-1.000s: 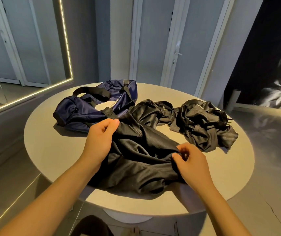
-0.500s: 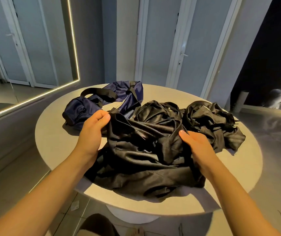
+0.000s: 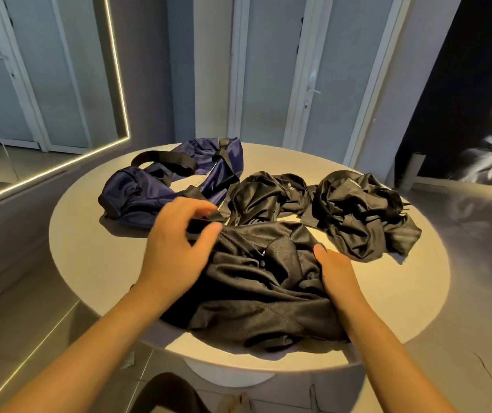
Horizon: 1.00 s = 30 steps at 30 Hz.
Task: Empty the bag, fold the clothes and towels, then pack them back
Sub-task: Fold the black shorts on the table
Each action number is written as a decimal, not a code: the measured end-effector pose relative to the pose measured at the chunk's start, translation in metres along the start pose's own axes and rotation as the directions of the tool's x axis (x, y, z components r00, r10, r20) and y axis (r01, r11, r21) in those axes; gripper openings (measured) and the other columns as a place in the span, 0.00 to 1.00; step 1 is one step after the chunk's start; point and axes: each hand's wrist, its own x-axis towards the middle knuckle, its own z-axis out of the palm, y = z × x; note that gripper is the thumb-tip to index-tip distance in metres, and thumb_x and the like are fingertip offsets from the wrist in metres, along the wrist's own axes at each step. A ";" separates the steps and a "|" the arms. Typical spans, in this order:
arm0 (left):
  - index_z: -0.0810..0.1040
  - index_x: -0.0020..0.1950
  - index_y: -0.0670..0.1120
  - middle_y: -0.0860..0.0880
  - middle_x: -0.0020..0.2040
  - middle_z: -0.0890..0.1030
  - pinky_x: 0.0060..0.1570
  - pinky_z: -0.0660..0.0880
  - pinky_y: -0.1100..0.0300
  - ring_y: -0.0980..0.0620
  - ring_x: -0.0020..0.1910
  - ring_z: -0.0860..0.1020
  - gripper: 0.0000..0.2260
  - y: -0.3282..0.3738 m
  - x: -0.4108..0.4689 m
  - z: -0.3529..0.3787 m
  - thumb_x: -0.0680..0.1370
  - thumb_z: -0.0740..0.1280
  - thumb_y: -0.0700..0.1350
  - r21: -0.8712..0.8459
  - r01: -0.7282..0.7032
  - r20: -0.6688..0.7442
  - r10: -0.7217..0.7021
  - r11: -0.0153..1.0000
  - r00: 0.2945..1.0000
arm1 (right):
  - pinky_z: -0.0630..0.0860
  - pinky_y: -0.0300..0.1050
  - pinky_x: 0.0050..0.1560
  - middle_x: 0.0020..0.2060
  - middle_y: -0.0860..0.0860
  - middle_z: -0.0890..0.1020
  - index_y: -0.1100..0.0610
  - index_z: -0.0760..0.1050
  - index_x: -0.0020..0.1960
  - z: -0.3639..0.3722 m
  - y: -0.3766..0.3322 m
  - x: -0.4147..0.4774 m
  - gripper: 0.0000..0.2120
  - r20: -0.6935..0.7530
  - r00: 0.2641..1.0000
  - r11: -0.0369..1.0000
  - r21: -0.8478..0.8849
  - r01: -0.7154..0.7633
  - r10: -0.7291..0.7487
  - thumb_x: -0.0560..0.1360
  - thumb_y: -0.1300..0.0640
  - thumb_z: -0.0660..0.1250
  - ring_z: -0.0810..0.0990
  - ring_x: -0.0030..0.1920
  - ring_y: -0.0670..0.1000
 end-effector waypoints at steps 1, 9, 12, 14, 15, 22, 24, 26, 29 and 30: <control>0.81 0.58 0.50 0.54 0.56 0.79 0.60 0.70 0.58 0.53 0.58 0.76 0.09 -0.001 0.002 0.003 0.79 0.71 0.50 0.108 -0.097 0.108 0.085 0.989 0.991 | 0.72 0.43 0.40 0.44 0.56 0.80 0.62 0.75 0.47 0.002 0.003 0.001 0.15 -0.004 1.000 0.999 -0.041 0.026 -0.026 0.85 0.53 0.58 0.75 0.40 0.51; 0.83 0.45 0.53 0.60 0.54 0.83 0.71 0.65 0.46 0.58 0.59 0.77 0.05 -0.020 0.005 0.018 0.77 0.73 0.54 0.148 -0.207 0.358 0.143 0.967 0.923 | 0.71 0.45 0.51 0.47 0.50 0.80 0.55 0.77 0.52 0.001 0.018 -0.004 0.12 -0.083 0.982 0.984 -0.059 0.167 -0.171 0.85 0.53 0.56 0.78 0.48 0.50; 0.84 0.44 0.50 0.59 0.54 0.84 0.65 0.71 0.54 0.59 0.58 0.78 0.05 -0.024 0.000 0.005 0.76 0.75 0.50 -0.008 -0.075 0.266 0.075 0.997 0.961 | 0.71 0.45 0.42 0.40 0.53 0.78 0.57 0.72 0.43 -0.002 0.021 -0.004 0.14 -0.154 0.963 0.974 -0.081 0.213 -0.223 0.85 0.54 0.57 0.74 0.40 0.50; 0.84 0.44 0.49 0.57 0.54 0.84 0.63 0.72 0.59 0.55 0.59 0.79 0.03 -0.027 -0.005 -0.005 0.75 0.76 0.46 -0.071 0.024 0.221 -0.008 0.997 0.975 | 0.70 0.46 0.41 0.38 0.55 0.76 0.57 0.70 0.40 -0.003 0.023 -0.002 0.16 -0.192 0.951 0.969 -0.090 0.230 -0.244 0.85 0.55 0.57 0.72 0.38 0.51; 0.84 0.44 0.48 0.57 0.53 0.84 0.63 0.73 0.60 0.55 0.58 0.79 0.02 -0.030 -0.007 -0.009 0.75 0.76 0.45 -0.090 0.085 0.193 -0.066 0.992 0.979 | 0.70 0.47 0.41 0.37 0.54 0.76 0.56 0.70 0.39 -0.003 0.023 -0.002 0.16 -0.205 0.946 0.968 -0.084 0.238 -0.250 0.85 0.55 0.57 0.71 0.37 0.50; 0.81 0.52 0.53 0.58 0.51 0.83 0.59 0.77 0.56 0.56 0.54 0.80 0.08 -0.031 -0.008 -0.016 0.78 0.72 0.40 -0.038 0.322 0.011 -0.322 0.946 0.947 | 0.71 0.42 0.47 0.44 0.52 0.80 0.57 0.76 0.47 -0.003 0.023 -0.003 0.15 -0.218 0.945 0.969 -0.017 0.247 -0.245 0.86 0.53 0.55 0.77 0.44 0.48; 0.81 0.55 0.52 0.57 0.53 0.81 0.58 0.72 0.65 0.57 0.55 0.78 0.07 -0.008 -0.003 -0.005 0.78 0.72 0.44 0.021 0.125 0.060 -0.126 0.992 0.990 | 0.74 0.47 0.47 0.42 0.51 0.79 0.55 0.73 0.46 -0.002 0.022 -0.005 0.14 -0.221 0.943 0.966 0.018 0.259 -0.248 0.86 0.51 0.56 0.76 0.43 0.50; 0.83 0.55 0.52 0.57 0.54 0.81 0.60 0.72 0.58 0.55 0.56 0.77 0.10 0.008 0.003 0.010 0.77 0.71 0.53 0.108 -0.103 0.260 0.072 0.989 0.963 | 0.77 0.45 0.49 0.45 0.46 0.80 0.53 0.75 0.54 -0.002 0.022 -0.008 0.08 -0.209 0.934 0.952 0.038 0.305 -0.291 0.84 0.50 0.60 0.79 0.46 0.45; 0.82 0.59 0.56 0.57 0.57 0.81 0.71 0.65 0.50 0.53 0.61 0.75 0.14 0.012 0.009 0.036 0.78 0.68 0.60 0.311 -0.318 0.508 0.126 0.896 0.852 | 0.75 0.30 0.51 0.51 0.37 0.80 0.46 0.75 0.59 -0.003 0.025 -0.009 0.07 -0.144 0.905 0.916 -0.039 0.400 -0.401 0.81 0.53 0.67 0.78 0.52 0.35; 0.82 0.57 0.56 0.57 0.56 0.81 0.72 0.63 0.50 0.53 0.60 0.75 0.12 0.012 0.010 0.041 0.78 0.69 0.59 0.341 -0.325 0.521 0.111 0.882 0.847 | 0.75 0.30 0.51 0.50 0.37 0.81 0.47 0.77 0.57 -0.004 0.026 -0.009 0.06 -0.136 0.893 0.903 -0.084 0.421 -0.429 0.81 0.54 0.67 0.79 0.51 0.37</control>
